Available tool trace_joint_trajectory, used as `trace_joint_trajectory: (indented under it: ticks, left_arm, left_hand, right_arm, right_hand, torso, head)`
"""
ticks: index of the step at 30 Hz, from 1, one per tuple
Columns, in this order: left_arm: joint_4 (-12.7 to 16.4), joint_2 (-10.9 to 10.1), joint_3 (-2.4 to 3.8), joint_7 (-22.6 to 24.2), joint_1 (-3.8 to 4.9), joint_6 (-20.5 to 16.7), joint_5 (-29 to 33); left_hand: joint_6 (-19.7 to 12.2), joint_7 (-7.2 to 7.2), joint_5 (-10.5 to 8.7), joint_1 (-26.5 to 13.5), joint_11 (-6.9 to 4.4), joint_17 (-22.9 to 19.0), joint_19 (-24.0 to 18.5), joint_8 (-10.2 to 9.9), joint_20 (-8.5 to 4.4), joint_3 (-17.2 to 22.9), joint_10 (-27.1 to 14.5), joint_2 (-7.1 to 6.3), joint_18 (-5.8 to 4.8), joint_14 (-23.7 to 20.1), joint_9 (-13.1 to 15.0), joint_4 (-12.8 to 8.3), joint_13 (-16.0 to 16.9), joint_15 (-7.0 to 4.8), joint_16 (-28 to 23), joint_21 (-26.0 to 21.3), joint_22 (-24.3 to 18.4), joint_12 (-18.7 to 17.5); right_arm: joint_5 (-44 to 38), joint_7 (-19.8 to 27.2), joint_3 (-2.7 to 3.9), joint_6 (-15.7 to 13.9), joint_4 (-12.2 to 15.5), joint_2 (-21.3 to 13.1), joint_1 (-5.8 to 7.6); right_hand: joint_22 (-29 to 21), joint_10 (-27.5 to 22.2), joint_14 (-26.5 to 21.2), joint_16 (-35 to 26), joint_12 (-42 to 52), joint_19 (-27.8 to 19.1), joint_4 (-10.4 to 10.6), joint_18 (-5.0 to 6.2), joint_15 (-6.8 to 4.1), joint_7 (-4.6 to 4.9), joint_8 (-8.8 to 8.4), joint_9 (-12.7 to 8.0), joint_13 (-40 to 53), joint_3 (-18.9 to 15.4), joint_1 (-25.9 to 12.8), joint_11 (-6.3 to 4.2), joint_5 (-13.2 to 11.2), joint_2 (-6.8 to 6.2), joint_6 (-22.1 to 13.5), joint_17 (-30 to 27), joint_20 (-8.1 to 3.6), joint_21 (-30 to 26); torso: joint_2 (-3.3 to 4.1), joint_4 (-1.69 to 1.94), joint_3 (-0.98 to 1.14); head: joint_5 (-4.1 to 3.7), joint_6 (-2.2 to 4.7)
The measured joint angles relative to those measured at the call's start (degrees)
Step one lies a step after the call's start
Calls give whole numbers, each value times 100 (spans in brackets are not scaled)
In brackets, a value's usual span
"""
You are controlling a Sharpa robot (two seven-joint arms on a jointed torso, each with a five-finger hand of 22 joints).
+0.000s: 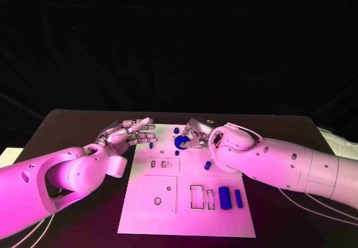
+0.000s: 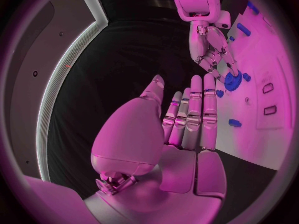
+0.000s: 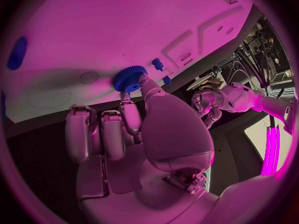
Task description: Assemble the parts on the task board
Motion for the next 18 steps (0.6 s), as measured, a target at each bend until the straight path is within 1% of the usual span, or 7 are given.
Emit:
trace_joint_trajectory:
  ticks: [2, 4, 7, 9, 12, 16, 18]
  left_arm:
    - [-3, 0, 0, -1, 0, 2, 0]
    - [-5, 1, 0, -2, 0, 4, 0]
    - [-6, 2, 0, -3, 0, 6, 0]
    - [-7, 3, 0, -4, 0, 7, 0]
    - [-10, 3, -2, -5, -1, 8, 0]
    - [-11, 2, -2, -6, -1, 9, 0]
    - [-11, 2, -2, -6, -1, 10, 0]
  left_hand:
    - [0, 0, 0, 0, 0, 0, 0, 0, 0, 0, 0, 0, 0, 0, 0, 0, 0, 0, 0, 0, 0, 0]
    - [0, 0, 0, 0, 0, 0, 0, 0, 0, 0, 0, 0, 0, 0, 0, 0, 0, 0, 0, 0, 0, 0]
    - [0, 0, 0, 0, 0, 0, 0, 0, 0, 0, 0, 0, 0, 0, 0, 0, 0, 0, 0, 0, 0, 0]
    - [0, 0, 0, 0, 0, 0, 0, 0, 0, 0, 0, 0, -1, 0, 0, 0, 0, 0, 0, 0, -1, 0]
    - [0, 0, 0, 0, 0, 0, 0, 0, 0, 0, 0, 0, 0, 0, 0, 0, 0, 0, 0, 0, -1, 0]
    - [0, 0, 0, 0, 0, -1, 0, 0, 0, 0, 0, 0, 0, 0, 0, 0, 0, 0, 0, 0, -1, 0]
    - [0, 0, 0, 0, 0, -1, 0, 0, 0, 0, 0, 0, 0, 0, 0, 0, 0, 0, 0, 0, -1, 0]
  right_arm:
    - [-7, 0, 2, 2, -16, 9, 2]
    - [-19, -1, 4, 7, -36, 23, 4]
    - [-39, -1, 10, 14, -53, 41, 8]
    - [-57, -1, 14, 13, -58, 50, 12]
    - [-67, 4, 15, -21, -60, 55, 14]
    - [-59, 28, 3, -158, -55, 32, 0]
    - [-42, 49, -2, -268, -40, 8, -8]
  right_hand:
    - [0, 0, 0, 0, 0, 0, -50, 0, 0, -29, -5, -2, 14, 50, 54, 0, -79, 35, 29, 0, 0, 0]
    - [0, -1, 0, 0, 1, 0, -115, 0, 0, -9, -11, -4, 15, 115, 127, 1, -112, 48, 50, 0, 0, 0]
    - [-1, -1, 0, 0, 1, 0, -199, -1, 0, -22, -21, -4, 22, 246, 230, 1, -144, 40, 127, 0, 0, 0]
    - [-1, 1, 0, 0, 1, 0, -260, 0, 1, -33, 6, -5, 36, 356, 267, -1, -166, 77, 199, 0, 0, 0]
    - [-1, 43, -5, 0, 0, 22, -275, 0, -4, -17, 90, -5, 48, 451, 267, -43, -188, 77, 246, 3, -22, 0]
    - [-1, 62, 1, 0, 19, 22, -252, -3, -43, -8, 95, -5, 56, 493, 267, -62, -191, 77, 257, 4, -22, 0]
    - [-1, 64, 2, 0, 29, 43, -233, -62, -43, -7, 95, -5, 63, 527, 266, -63, -205, 79, 258, 4, -43, 0]
  torso:
    - [1, -1, 1]
    - [1, -1, 1]
    - [1, 3, 1]
    - [1, 7, 1]
    - [1, 8, 1]
    - [1, 3, 3]
    - [1, 2, 4]
  head:
    - [-4, -1]
    - [-4, -3]
    - [-7, -7]
    - [-8, -13]
    - [-1, -16]
    - [5, -9]
    - [5, -7]
